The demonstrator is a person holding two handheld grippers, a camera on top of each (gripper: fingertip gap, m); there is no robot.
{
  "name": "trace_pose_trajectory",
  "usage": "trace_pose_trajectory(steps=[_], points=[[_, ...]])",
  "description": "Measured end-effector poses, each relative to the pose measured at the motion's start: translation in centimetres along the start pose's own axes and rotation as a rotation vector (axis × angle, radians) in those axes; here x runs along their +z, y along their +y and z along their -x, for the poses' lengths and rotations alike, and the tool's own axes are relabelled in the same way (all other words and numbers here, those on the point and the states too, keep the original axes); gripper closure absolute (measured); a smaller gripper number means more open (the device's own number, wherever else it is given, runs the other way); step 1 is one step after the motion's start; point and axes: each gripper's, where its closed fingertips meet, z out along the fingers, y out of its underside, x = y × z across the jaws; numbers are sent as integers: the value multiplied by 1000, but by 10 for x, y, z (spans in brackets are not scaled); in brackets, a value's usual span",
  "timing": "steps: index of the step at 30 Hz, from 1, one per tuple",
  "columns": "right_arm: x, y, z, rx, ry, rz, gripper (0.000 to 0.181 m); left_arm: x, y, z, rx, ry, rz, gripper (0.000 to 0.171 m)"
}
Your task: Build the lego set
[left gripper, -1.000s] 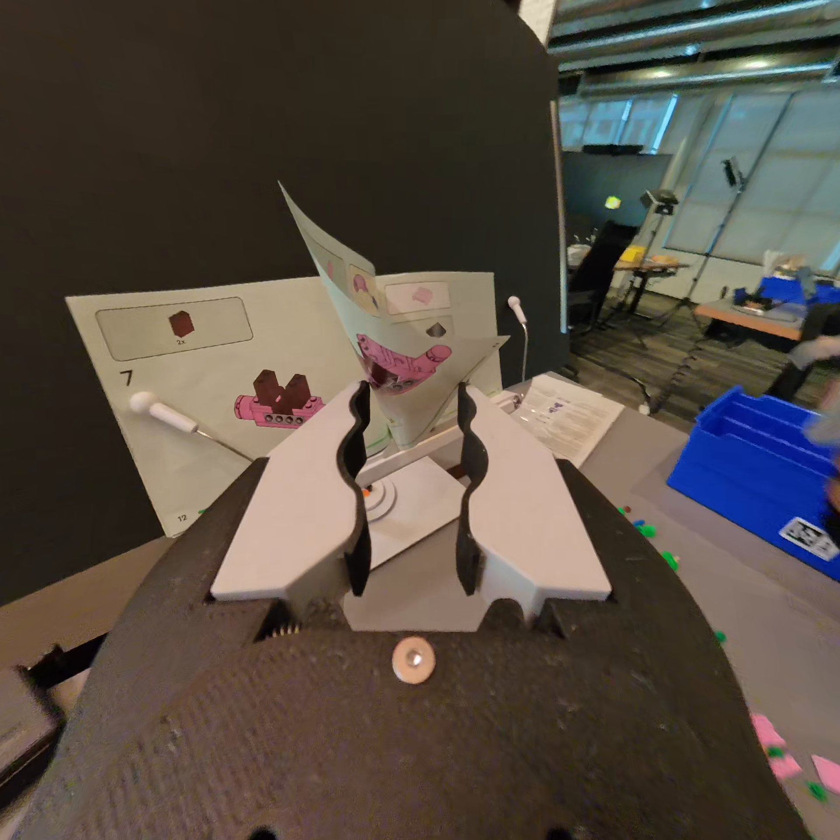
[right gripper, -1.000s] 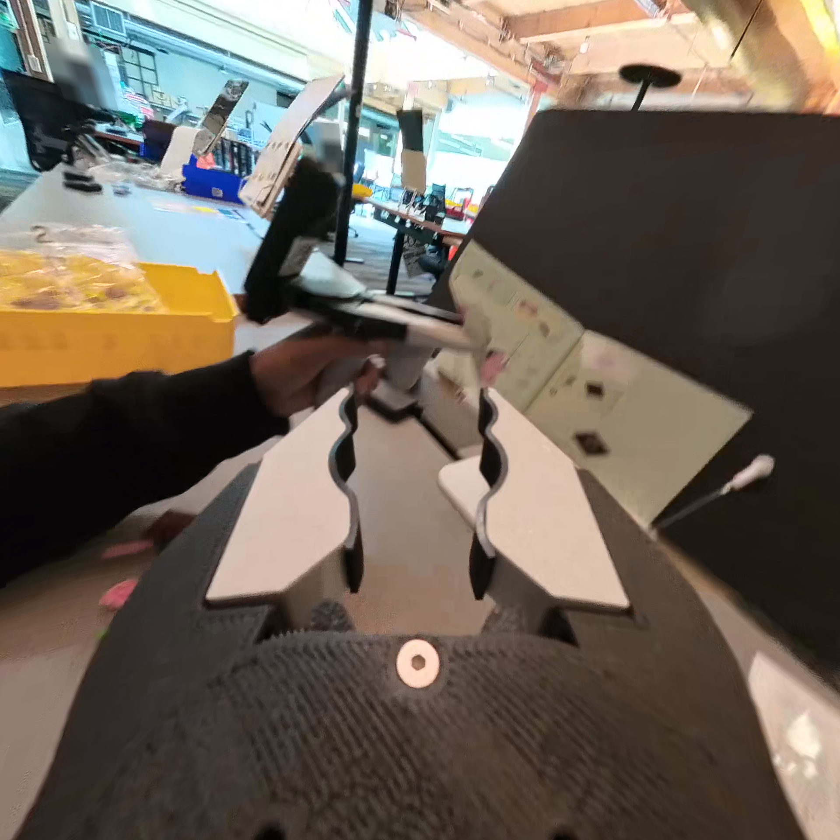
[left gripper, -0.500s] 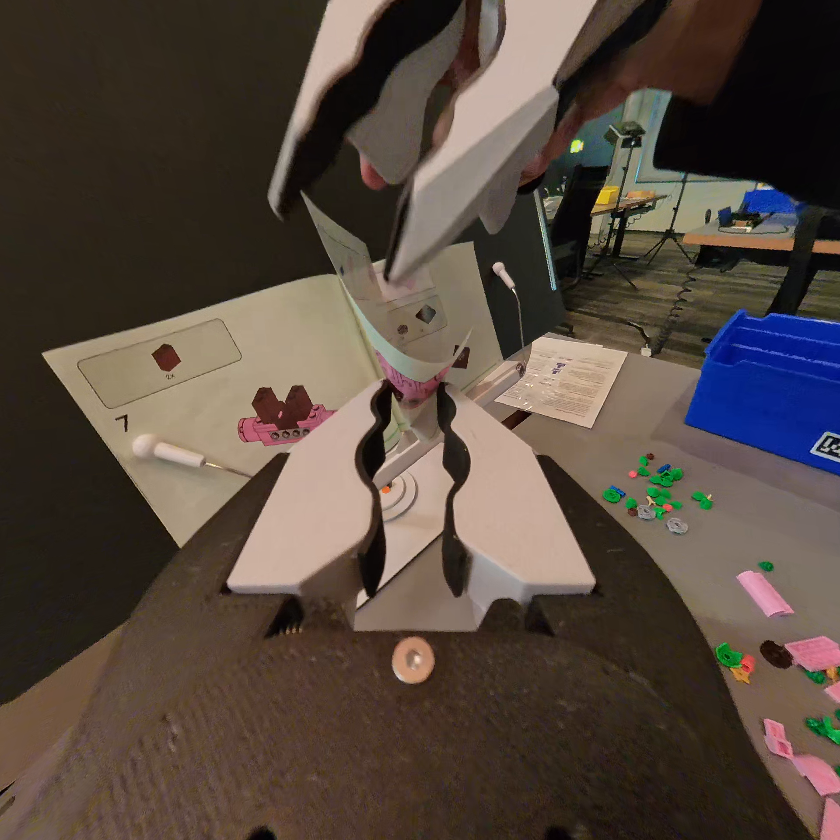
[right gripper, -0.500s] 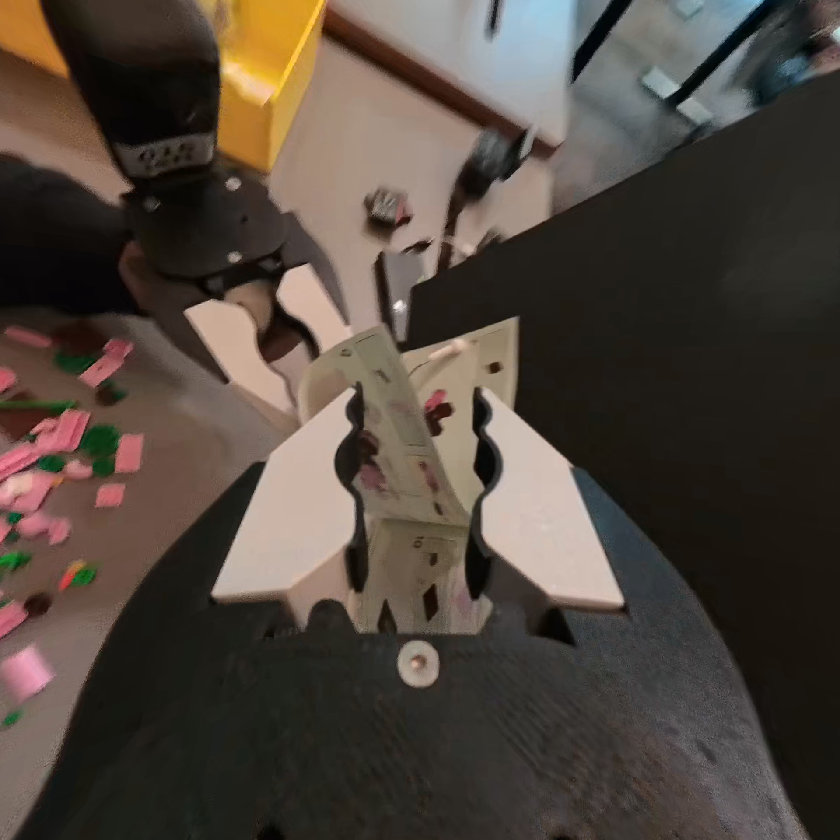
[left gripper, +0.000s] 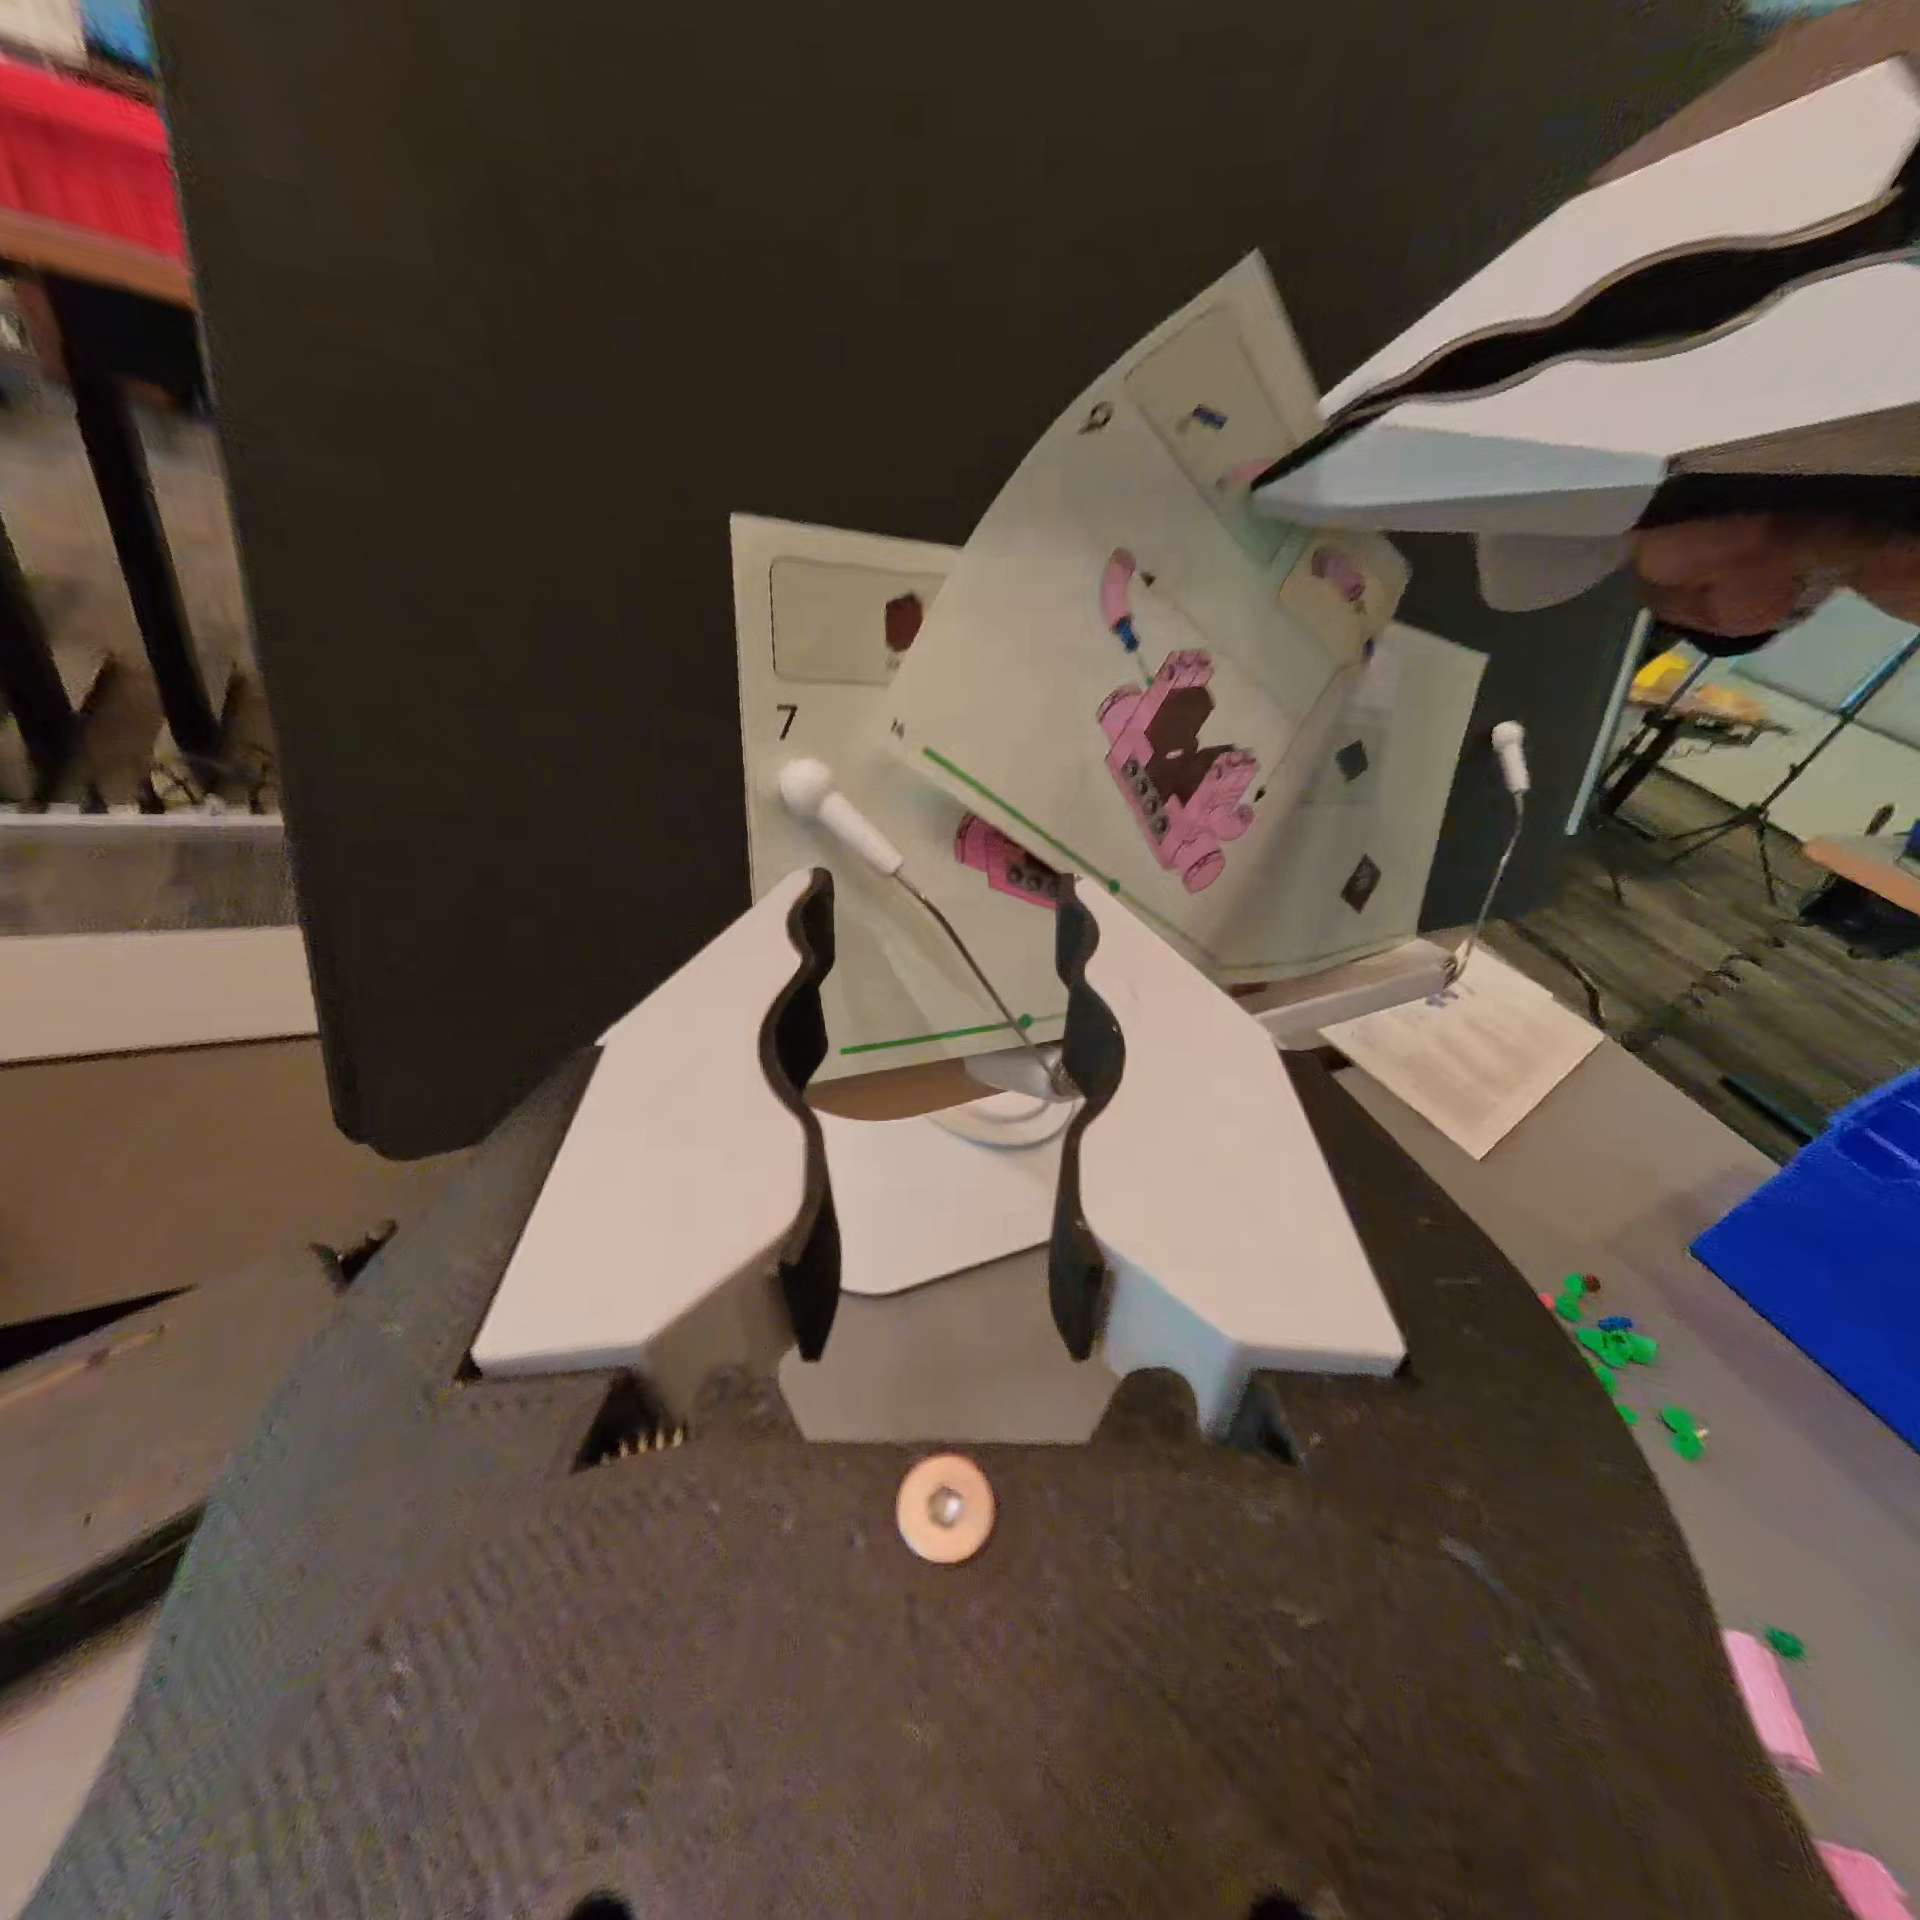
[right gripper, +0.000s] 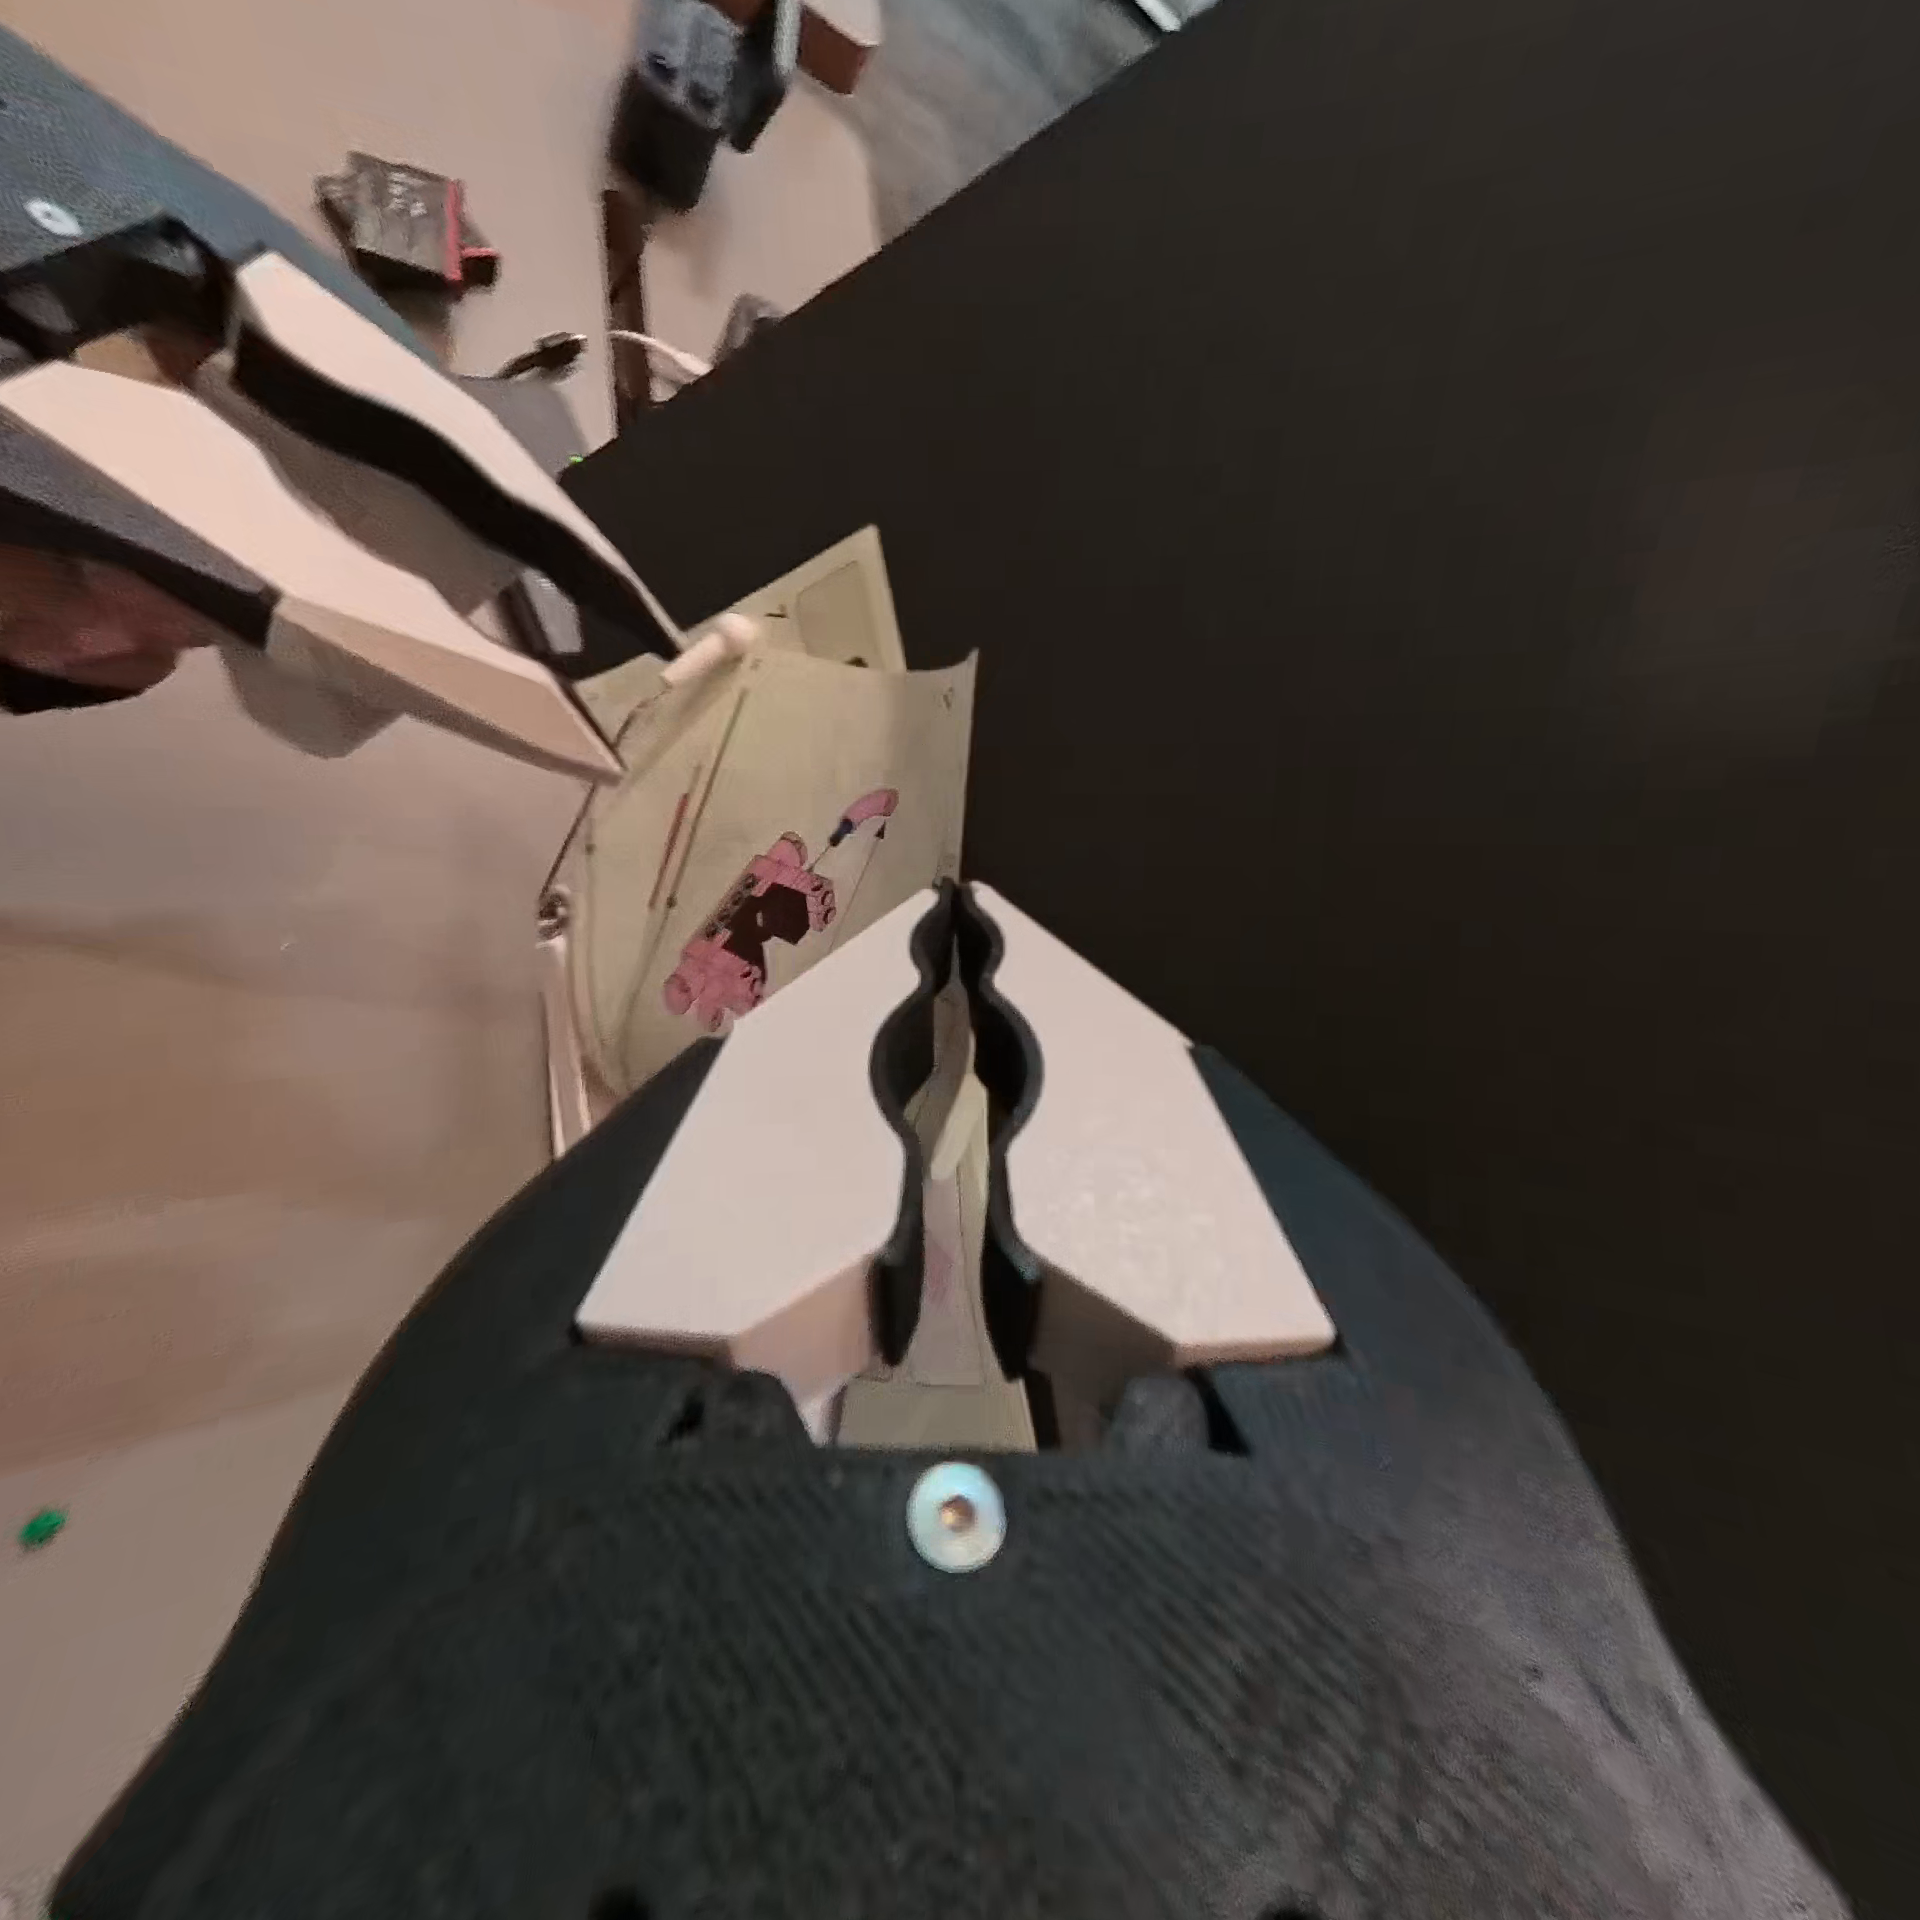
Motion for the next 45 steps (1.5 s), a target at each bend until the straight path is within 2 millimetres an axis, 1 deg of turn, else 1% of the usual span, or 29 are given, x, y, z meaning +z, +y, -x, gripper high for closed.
trace_pose_trajectory(steps=[2,4,5,7,9,13,15,18,22,27,31,32,34,38,40,42,43,45], points=[[0,4,-3,2,58,4,181,5,4,3,-2,-28,23,133],[0,5,0,12,71,-3,181,6,3,7,10,-74,11,145],[1,5,2,22,64,-7,181,8,5,7,16,-77,21,153],[2,5,5,40,57,-8,181,9,7,3,24,-58,27,163],[4,5,4,55,66,-3,181,8,5,0,20,-41,3,165],[12,9,3,83,91,22,181,5,3,-1,12,-48,-77,168],[16,10,6,81,79,23,181,4,2,-3,64,-74,-126,168],[22,10,10,62,72,28,181,4,0,-8,178,-122,-156,169],[26,2,16,5,64,3,181,5,1,-12,265,-153,-154,168],[34,-11,23,-77,59,-34,181,8,2,-18,309,-128,-126,168],[42,-14,28,-134,66,-39,181,10,3,-19,327,-128,-112,167],[43,-15,27,-126,77,-39,179,10,4,-19,323,-125,-108,167],[43,-18,28,-96,82,-50,168,11,4,-18,312,-120,-101,167],[39,-23,29,-54,107,-73,152,11,4,-18,305,-113,-89,166],[32,-22,26,-21,152,-68,142,10,4,-18,309,-112,-87,166],[19,-19,23,25,199,-59,133,8,1,-18,313,-111,-100,165],[9,-16,23,58,220,-63,131,5,-2,-18,313,-111,-117,162],[-16,-12,32,164,231,-101,128,-3,-13,-22,311,-89,-163,157]])
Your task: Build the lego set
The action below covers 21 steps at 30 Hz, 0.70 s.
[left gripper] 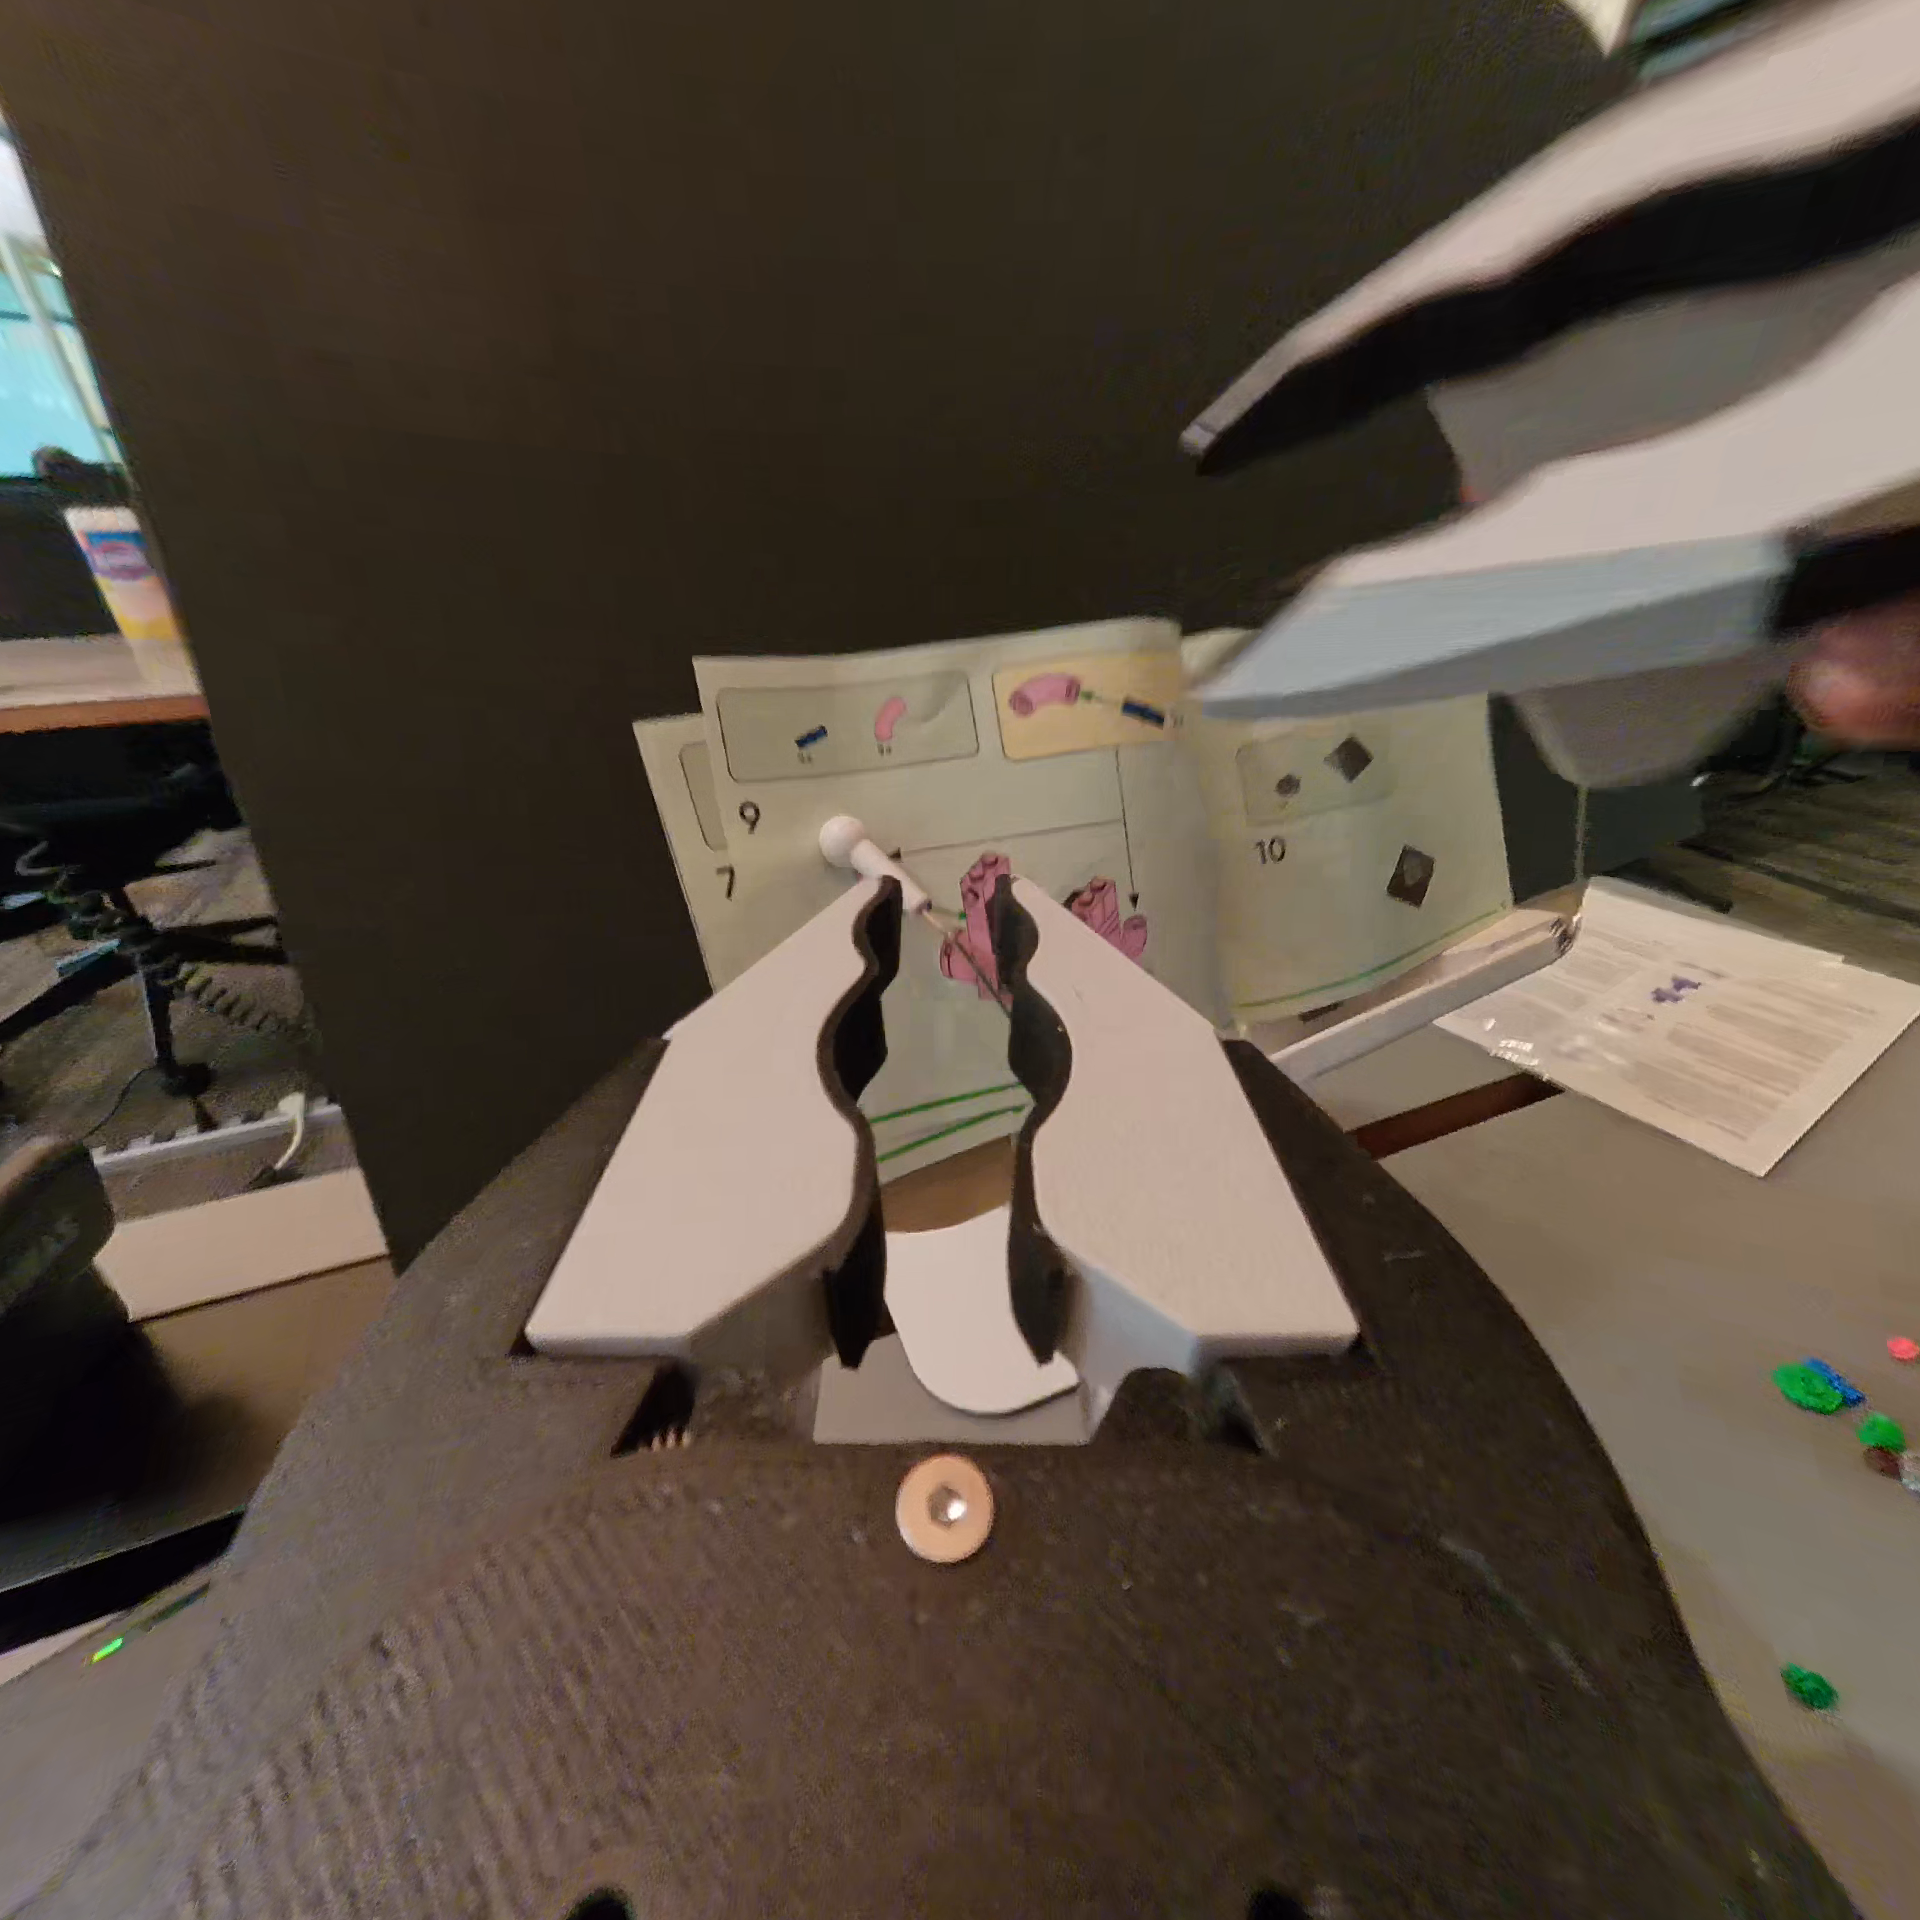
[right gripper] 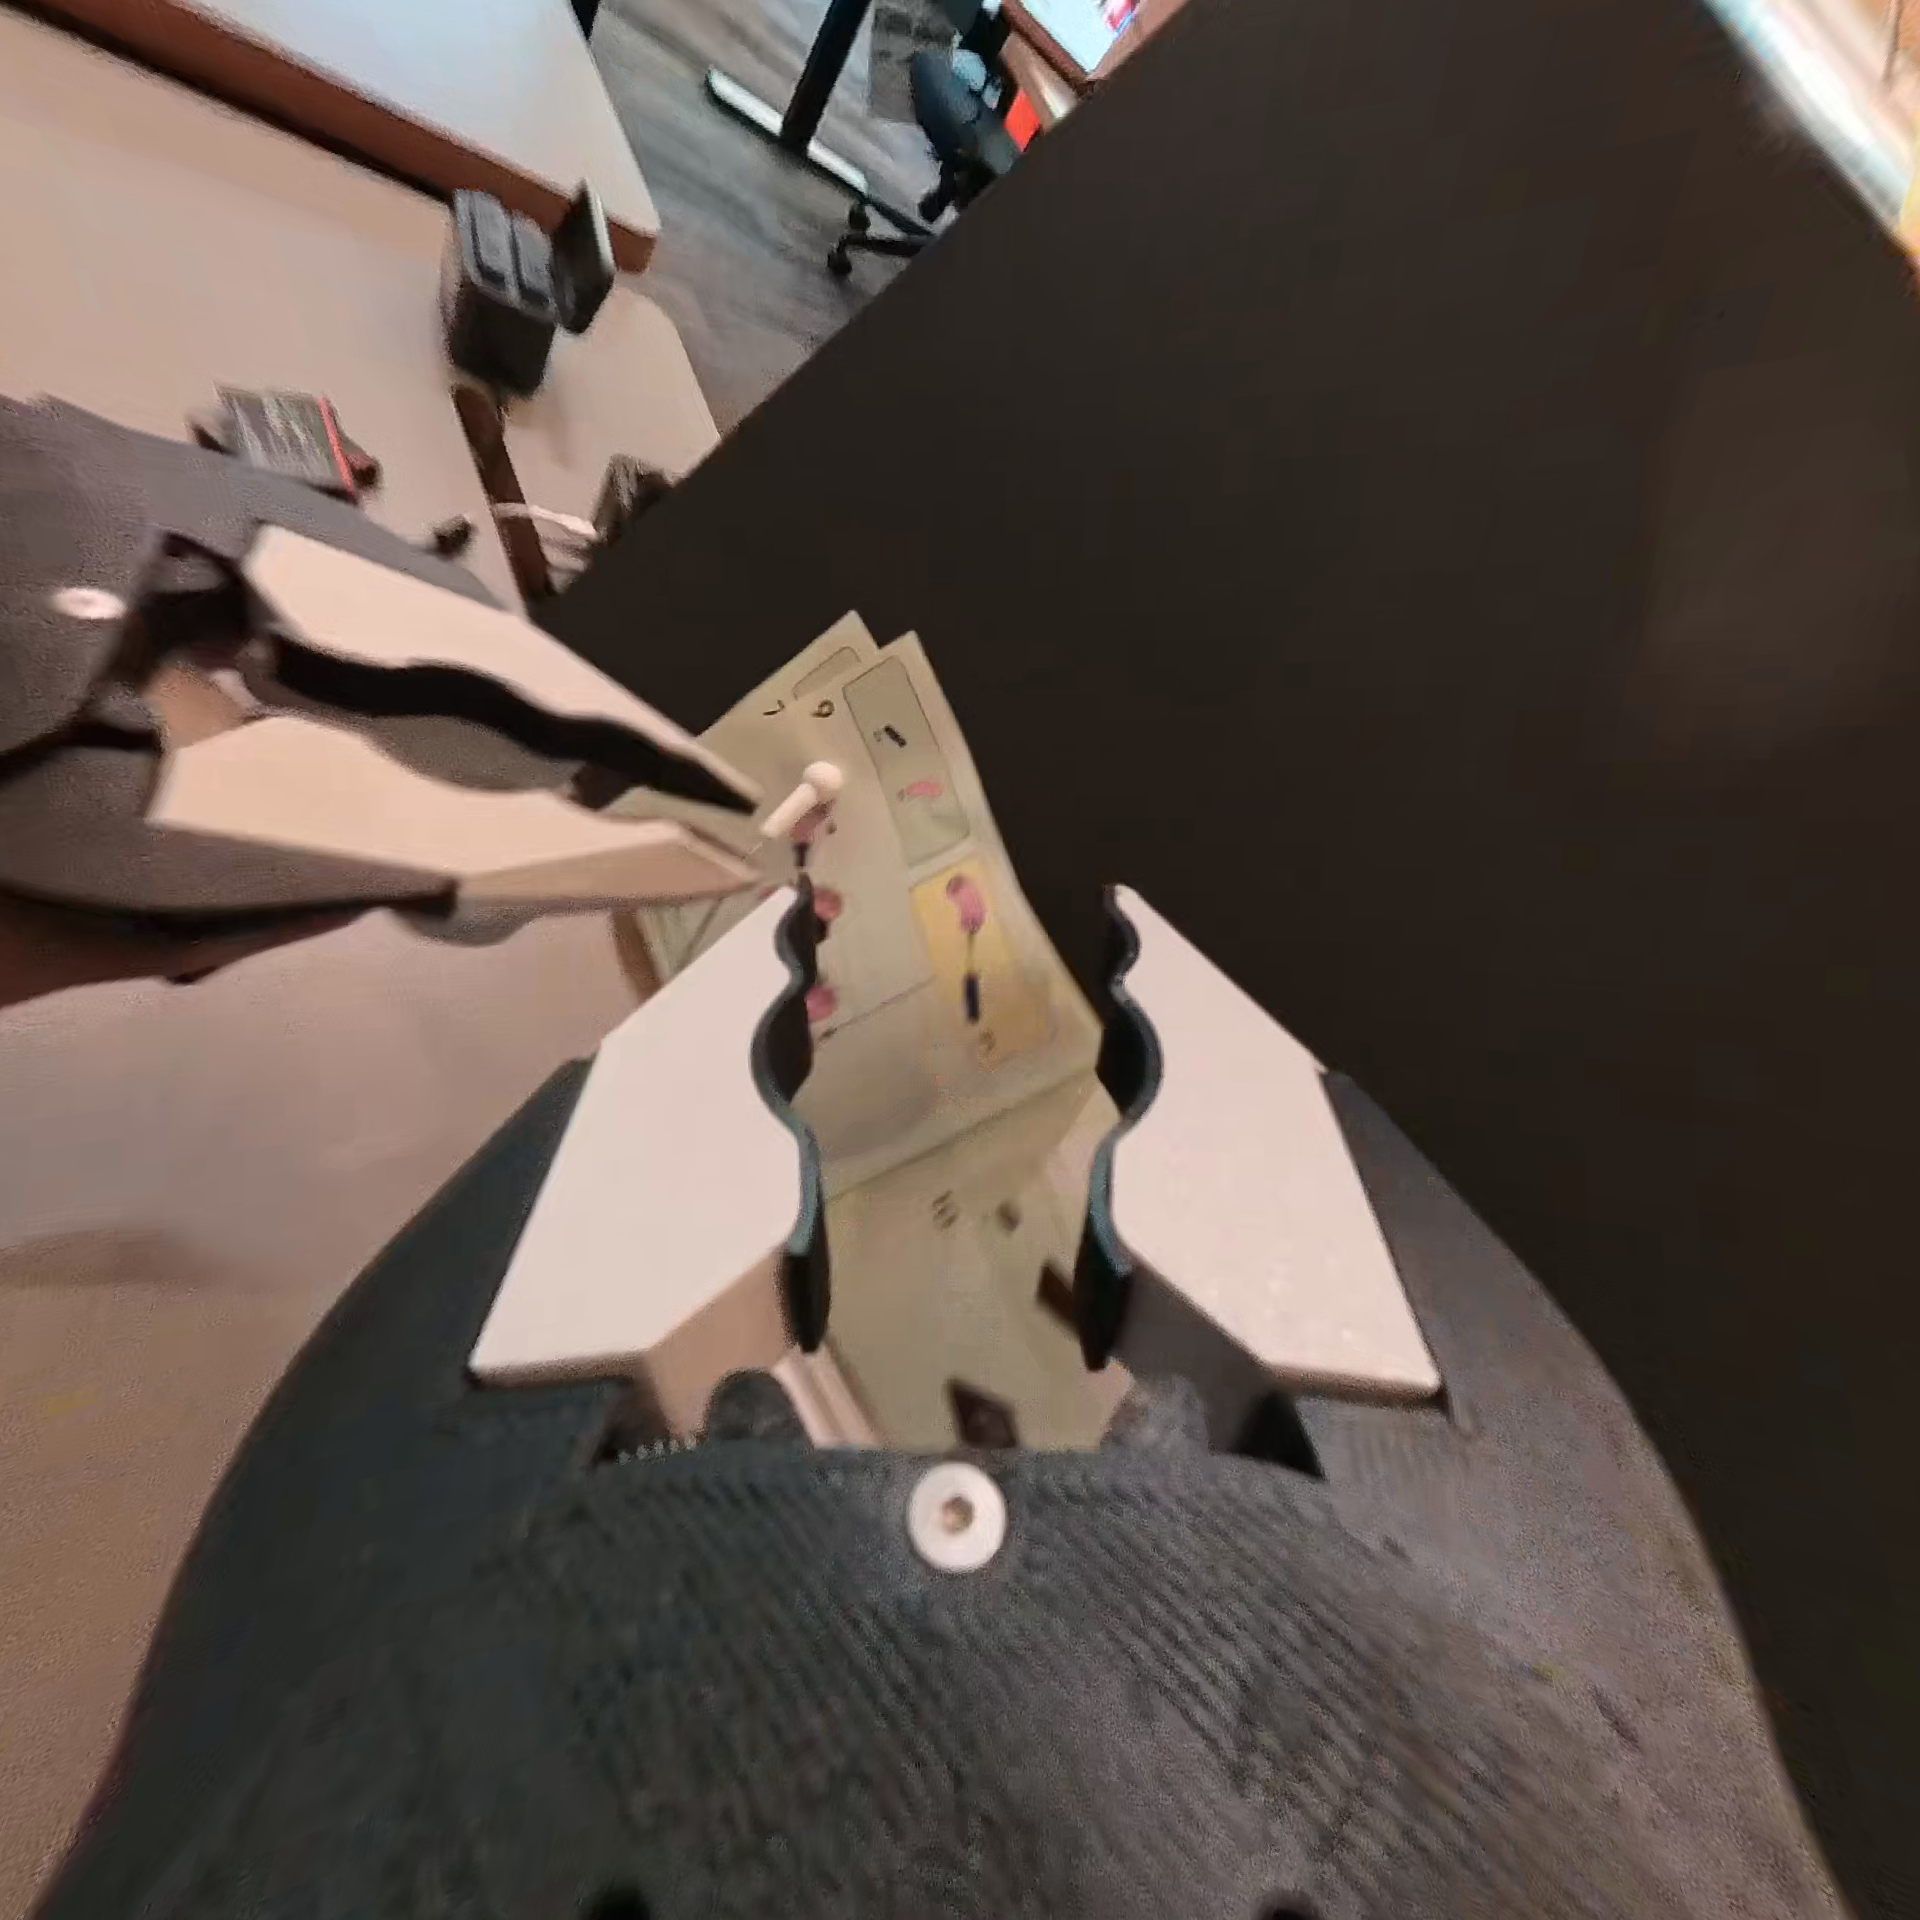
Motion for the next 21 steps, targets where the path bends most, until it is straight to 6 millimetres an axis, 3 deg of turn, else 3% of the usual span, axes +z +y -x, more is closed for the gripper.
trace_pose_trajectory(steps=[4,7,10,12,15,17,19,21], points=[[-71,13,28,316,-50,-106,128,-13,-29,2,-60,36,-93,148],[-116,42,57,551,-67,-158,133,-22,-48,1,-123,73,-130,141],[-140,83,90,710,-75,-139,124,-32,-68,-14,-159,130,-146,135],[-149,109,103,758,-46,-124,121,-39,-70,-34,-152,181,-95,130],[-161,144,118,788,-8,-72,148,-57,-37,-79,-79,279,49,124],[-169,160,139,801,-50,-29,168,-77,5,-111,29,364,149,125],[-174,174,155,795,-69,-14,181,-96,47,-123,124,370,239,131],[-178,186,163,772,-55,18,181,-117,73,-129,121,380,288,134]])
